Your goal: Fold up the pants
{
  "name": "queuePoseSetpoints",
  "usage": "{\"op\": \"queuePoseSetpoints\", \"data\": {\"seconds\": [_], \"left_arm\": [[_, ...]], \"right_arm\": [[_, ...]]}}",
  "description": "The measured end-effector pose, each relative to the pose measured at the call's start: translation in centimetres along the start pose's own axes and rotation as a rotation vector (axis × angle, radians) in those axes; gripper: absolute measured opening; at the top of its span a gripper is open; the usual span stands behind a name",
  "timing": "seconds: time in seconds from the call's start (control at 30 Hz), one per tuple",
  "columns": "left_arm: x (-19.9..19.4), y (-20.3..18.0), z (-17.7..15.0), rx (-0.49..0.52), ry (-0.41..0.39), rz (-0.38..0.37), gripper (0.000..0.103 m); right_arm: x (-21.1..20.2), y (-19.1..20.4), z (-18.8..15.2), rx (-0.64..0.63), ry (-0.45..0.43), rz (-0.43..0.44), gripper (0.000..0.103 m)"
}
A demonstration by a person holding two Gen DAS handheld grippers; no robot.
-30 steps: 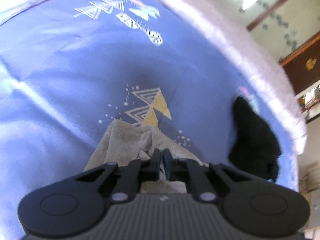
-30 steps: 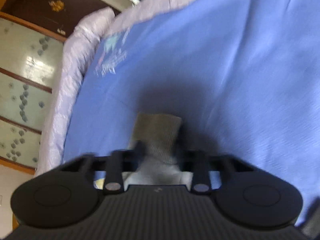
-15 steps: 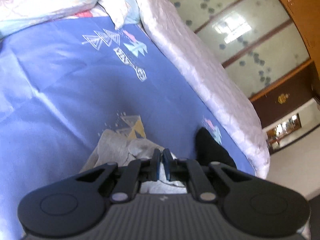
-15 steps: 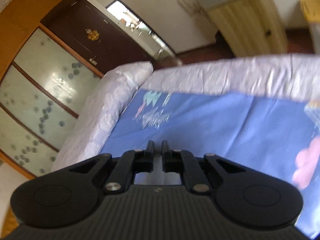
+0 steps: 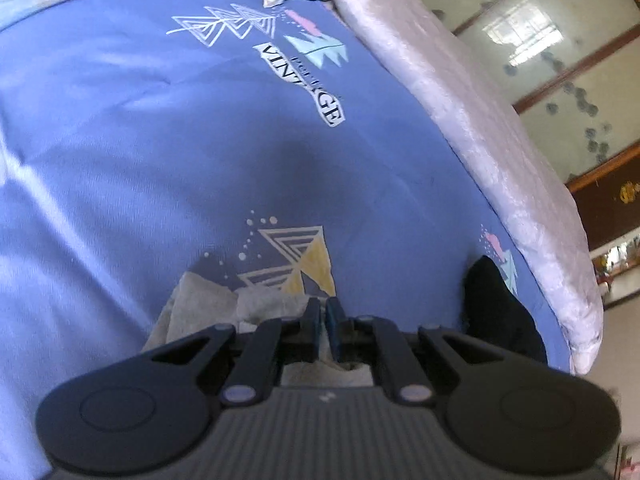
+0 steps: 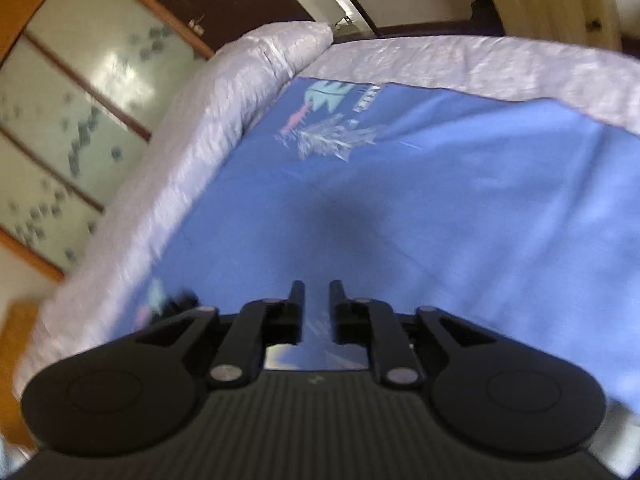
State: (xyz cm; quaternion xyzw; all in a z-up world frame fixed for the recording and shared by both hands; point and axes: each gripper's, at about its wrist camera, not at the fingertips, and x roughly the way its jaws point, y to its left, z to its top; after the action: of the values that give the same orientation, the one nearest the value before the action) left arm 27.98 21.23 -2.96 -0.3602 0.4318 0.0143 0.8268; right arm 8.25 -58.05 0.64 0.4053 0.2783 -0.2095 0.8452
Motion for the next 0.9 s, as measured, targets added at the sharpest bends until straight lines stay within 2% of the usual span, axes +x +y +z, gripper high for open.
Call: {"op": "queuePoseSetpoints", "data": {"seconds": [0.13, 0.2, 0.33, 0.4, 0.43, 0.47, 0.5, 0.57, 0.7, 0.8, 0.9], "left_arm": [[-1.9, 1.1, -0.4, -0.021, -0.007, -0.04, 0.005], [-2.8, 1.3, -0.5, -0.023, -0.018, -0.049, 0.005], [-4.8, 1.7, -0.6, -0.033, -0.036, -0.061, 0.005], [-5.7, 1.9, -0.7, -0.038, -0.043, -0.06, 0.005], [-5.9, 2.0, -0.7, -0.039, -0.045, -0.06, 0.005], [-6.2, 2.0, -0.7, -0.038, -0.046, -0.06, 0.005], [-6.4, 2.0, -0.7, -0.037, -0.048, -0.061, 0.005], [-6.8, 1.8, -0.7, -0.037, -0.052, -0.066, 0.005], [-6.6, 0.9, -0.4, -0.022, -0.061, -0.082, 0.005], [-5.1, 0.3, 0.2, -0.045, -0.059, -0.085, 0.005], [-3.0, 0.2, 0.9, -0.079, -0.071, -0.066, 0.005]], "right_arm": [[-5.1, -4.7, -4.1, 0.069, -0.034, -0.028, 0.049], [-5.9, -6.4, -5.7, 0.119, -0.008, -0.027, 0.049], [-4.0, -7.9, -8.1, 0.206, 0.053, -0.044, 0.051], [-2.2, -8.5, -9.0, 0.263, 0.088, 0.002, 0.05], [-1.7, -8.2, -9.5, 0.274, 0.097, 0.015, 0.047], [-1.3, -7.9, -9.8, 0.273, 0.107, 0.031, 0.015], [-1.1, -7.4, -9.9, 0.267, 0.121, 0.047, 0.005], [-2.5, -6.2, -9.6, 0.249, 0.08, 0.043, 0.003], [-5.3, -3.6, -7.0, 0.186, -0.023, 0.095, 0.003], [-3.7, -0.6, -4.2, 0.136, -0.055, 0.102, 0.003], [0.3, 2.0, -1.3, 0.133, -0.07, 0.081, 0.003]]}}
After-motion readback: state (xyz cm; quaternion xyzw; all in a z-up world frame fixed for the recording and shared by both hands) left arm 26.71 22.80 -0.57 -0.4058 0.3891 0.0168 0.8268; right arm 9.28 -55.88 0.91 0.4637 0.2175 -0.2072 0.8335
